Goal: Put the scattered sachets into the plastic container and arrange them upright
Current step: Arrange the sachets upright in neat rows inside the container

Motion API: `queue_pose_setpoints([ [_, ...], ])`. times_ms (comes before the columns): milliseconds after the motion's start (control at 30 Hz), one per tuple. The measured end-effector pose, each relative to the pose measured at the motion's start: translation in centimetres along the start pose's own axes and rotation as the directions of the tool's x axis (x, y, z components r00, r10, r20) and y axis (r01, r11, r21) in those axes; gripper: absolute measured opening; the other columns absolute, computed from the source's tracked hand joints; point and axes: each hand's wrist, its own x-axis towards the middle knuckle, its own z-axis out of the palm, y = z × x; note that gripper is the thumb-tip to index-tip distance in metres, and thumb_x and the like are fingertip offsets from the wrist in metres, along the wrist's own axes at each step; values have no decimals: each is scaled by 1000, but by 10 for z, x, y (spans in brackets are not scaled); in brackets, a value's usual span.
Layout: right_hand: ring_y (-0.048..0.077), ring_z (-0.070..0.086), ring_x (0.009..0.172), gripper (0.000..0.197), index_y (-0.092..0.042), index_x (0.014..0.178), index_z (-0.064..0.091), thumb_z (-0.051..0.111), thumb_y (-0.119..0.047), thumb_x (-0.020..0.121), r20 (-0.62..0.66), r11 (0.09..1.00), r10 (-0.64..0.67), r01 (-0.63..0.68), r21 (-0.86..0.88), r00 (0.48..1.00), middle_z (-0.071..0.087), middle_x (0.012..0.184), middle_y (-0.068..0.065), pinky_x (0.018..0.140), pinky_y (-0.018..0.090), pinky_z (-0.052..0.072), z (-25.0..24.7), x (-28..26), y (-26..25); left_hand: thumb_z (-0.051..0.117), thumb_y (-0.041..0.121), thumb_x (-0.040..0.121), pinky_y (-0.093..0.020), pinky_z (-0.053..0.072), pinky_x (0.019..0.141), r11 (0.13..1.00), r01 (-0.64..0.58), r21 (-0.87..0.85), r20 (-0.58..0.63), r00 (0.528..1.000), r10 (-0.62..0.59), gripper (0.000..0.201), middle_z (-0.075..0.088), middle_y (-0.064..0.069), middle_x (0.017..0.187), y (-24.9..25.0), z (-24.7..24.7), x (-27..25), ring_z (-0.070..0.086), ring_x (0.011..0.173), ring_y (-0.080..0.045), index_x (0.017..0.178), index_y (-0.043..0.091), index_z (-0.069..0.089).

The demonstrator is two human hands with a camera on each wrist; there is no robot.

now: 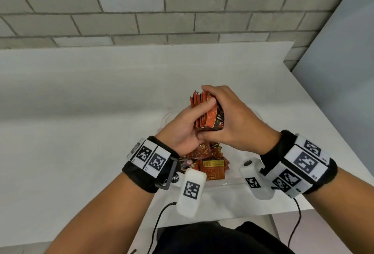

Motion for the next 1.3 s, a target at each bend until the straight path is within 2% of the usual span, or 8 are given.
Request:
queue_pose_setpoints([
  [133,1,41,118,106,-20,147,25,87,-33,62,-28,998,0,2,62,1000,42,134,-6,100,7,30,3,-3,3,68,41,83,-27,55,82,993,-31,110,9,999,31,52,67,-7,100,-1,1,1,66,93,-17,121,9,54],
  [200,-1,40,117,107,-20,147,25,88,-32,61,-49,994,-3,8,105,999,41,134,-7,97,1,28,3,-3,4,53,53,83,-27,55,82,998,-9,65,23,1000,7,54,69,-5,99,0,2,0,66,95,-17,117,12,58],
  [300,5,41,116,110,-23,149,21,88,-32,61,-14,996,-13,14,87,1000,39,126,-7,98,9,31,5,-5,6,36,47,94,-28,54,83,1000,28,8,15,1000,-28,45,71,-4,93,-1,2,0,66,93,-17,109,14,62],
  [600,-6,45,107,101,-28,147,22,83,-25,67,-34,993,-35,39,116,999,44,124,-9,92,1,32,8,-12,12,41,50,87,-33,55,85,998,48,-50,-12,999,-48,52,68,-8,101,-7,-2,-1,65,98,-21,116,12,59],
  [767,-6,44,107,105,-33,147,18,85,-29,66,-19,994,-11,13,110,1000,43,125,-11,93,0,31,7,-13,15,43,58,83,-34,56,85,999,20,-40,-17,1000,-21,78,61,-15,121,-11,1,2,62,111,-25,146,14,34],
  [933,-5,44,113,106,-38,144,19,87,-33,63,-74,986,35,-22,167,997,45,128,-14,97,4,33,7,-13,16,42,65,78,-34,54,91,1000,8,-2,7,1000,-8,88,55,-19,132,-11,-4,7,59,119,-25,147,12,31],
  [1067,-5,44,111,104,-41,142,17,86,-31,65,-70,989,17,-7,146,997,44,126,-12,93,1,33,10,-13,15,33,59,80,-29,56,84,1000,0,13,-9,1000,0,69,68,-12,108,-15,-4,10,66,103,-20,126,11,54],
  [1300,10,46,112,98,-34,146,18,80,-25,70,-10,997,-23,24,74,1000,44,120,-7,98,28,42,8,-10,16,74,33,79,-31,56,81,996,53,69,124,990,-62,48,66,-7,101,-7,-12,14,66,96,-18,118,12,55],
])
